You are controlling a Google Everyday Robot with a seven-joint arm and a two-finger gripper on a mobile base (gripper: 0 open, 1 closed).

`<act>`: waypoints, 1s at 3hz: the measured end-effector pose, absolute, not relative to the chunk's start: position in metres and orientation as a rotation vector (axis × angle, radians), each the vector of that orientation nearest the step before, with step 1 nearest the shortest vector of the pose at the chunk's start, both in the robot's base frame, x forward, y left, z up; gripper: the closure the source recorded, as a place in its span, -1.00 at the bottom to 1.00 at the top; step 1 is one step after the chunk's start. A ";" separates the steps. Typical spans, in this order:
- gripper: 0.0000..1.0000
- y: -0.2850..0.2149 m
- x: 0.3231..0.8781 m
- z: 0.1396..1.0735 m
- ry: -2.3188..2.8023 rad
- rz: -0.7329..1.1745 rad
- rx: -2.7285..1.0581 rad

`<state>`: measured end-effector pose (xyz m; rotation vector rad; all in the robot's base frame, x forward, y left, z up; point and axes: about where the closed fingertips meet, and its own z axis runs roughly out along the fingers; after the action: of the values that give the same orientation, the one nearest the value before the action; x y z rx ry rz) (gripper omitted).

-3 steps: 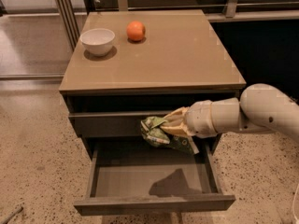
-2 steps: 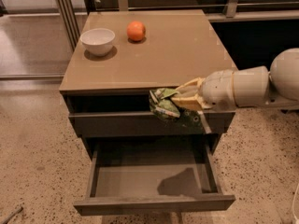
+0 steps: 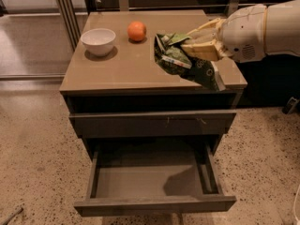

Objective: Pick green jalapeno chip bag from middle drawer and place on counter

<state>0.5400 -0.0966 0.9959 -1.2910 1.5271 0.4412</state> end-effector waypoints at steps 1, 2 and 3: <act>1.00 -0.097 0.540 0.996 1.527 0.441 -1.291; 1.00 -0.107 0.559 0.997 1.575 0.331 -1.291; 1.00 -0.122 0.597 0.995 1.625 0.208 -1.297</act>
Offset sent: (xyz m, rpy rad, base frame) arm 0.0564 -0.0386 0.0063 -0.2099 -0.0645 -0.2075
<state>0.5971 -0.1222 0.9946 -1.2966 1.6250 0.2081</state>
